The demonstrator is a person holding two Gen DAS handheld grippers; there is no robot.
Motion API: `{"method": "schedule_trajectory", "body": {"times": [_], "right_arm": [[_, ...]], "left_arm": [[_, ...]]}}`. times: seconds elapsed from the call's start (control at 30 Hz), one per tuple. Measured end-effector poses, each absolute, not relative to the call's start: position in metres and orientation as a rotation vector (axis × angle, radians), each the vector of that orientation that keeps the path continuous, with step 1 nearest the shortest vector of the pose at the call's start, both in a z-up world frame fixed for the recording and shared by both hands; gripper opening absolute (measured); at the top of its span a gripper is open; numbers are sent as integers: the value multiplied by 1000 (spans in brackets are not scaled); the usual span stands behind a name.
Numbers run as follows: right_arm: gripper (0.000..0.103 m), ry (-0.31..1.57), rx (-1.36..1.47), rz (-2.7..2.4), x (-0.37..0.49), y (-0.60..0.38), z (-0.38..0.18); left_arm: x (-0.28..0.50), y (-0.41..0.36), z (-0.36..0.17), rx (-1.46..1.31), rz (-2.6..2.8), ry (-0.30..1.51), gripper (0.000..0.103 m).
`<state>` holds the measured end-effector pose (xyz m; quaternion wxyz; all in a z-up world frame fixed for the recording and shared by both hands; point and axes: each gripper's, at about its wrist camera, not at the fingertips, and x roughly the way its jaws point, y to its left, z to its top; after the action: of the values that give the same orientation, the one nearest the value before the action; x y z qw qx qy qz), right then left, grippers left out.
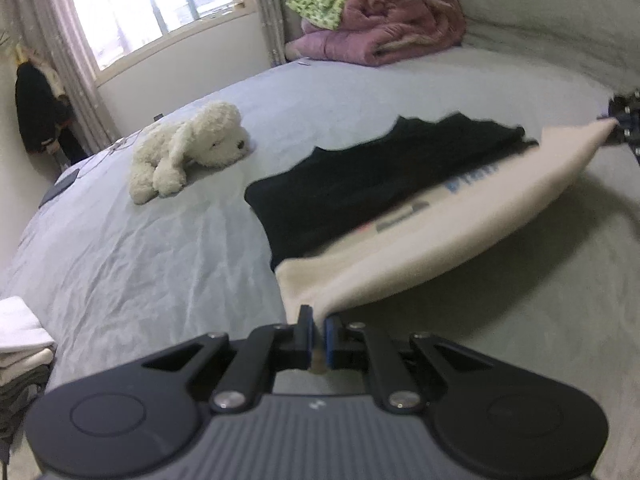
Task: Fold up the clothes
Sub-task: 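Lift the beige strip with both grippers and fold it over onto itself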
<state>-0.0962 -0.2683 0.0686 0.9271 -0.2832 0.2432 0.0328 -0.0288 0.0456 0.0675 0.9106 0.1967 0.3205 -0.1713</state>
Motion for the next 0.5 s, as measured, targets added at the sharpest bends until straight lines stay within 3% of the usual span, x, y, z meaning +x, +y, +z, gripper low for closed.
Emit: {"method": "schedule_trajectory", "body": {"times": [0.5], "right_arm": [[6, 505, -415, 12, -34, -277, 91]], "left_arm": [[20, 36, 89, 389, -291, 637, 6]]}}
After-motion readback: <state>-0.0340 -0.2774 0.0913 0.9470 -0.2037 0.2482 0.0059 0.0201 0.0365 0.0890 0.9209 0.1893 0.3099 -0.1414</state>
